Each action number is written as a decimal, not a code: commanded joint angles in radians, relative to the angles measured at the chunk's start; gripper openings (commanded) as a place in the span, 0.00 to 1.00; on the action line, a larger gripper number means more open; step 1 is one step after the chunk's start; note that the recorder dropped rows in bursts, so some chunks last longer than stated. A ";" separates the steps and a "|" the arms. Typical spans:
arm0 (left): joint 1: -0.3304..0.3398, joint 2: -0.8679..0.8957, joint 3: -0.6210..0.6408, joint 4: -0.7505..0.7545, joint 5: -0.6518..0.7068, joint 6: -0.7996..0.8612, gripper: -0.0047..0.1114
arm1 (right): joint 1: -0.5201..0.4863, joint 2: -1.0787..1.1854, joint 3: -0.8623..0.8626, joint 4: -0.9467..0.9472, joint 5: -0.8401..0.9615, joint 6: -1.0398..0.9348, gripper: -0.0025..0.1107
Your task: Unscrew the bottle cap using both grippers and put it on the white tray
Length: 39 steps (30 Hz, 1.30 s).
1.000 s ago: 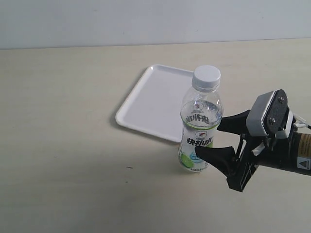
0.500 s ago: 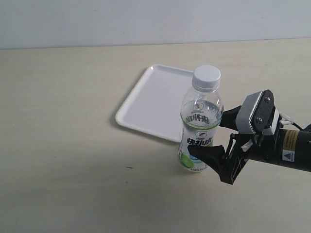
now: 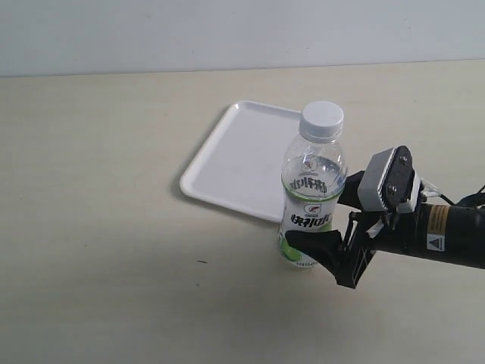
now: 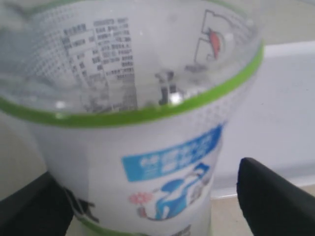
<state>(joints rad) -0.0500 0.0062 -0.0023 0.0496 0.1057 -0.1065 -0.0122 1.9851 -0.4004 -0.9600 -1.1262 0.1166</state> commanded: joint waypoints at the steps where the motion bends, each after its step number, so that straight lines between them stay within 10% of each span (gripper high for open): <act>1: 0.001 -0.006 0.002 -0.008 -0.002 -0.001 0.04 | 0.001 0.028 -0.005 0.000 -0.060 -0.019 0.75; 13: 0.001 -0.006 0.002 -0.008 -0.002 -0.001 0.04 | 0.001 0.039 -0.005 -0.002 -0.064 -0.037 0.72; 21: 0.001 -0.006 0.002 -0.008 -0.002 -0.001 0.04 | 0.001 0.039 -0.005 -0.017 -0.064 -0.037 0.51; 31: 0.001 -0.006 0.002 -0.008 -0.002 -0.001 0.04 | 0.001 0.039 -0.005 -0.015 -0.064 -0.037 0.72; 39: 0.001 -0.006 0.002 -0.008 -0.002 -0.001 0.04 | 0.001 0.039 -0.005 -0.019 -0.082 -0.057 0.66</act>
<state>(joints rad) -0.0500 0.0062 -0.0023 0.0496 0.1057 -0.1065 -0.0122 2.0212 -0.4004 -0.9634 -1.1922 0.0779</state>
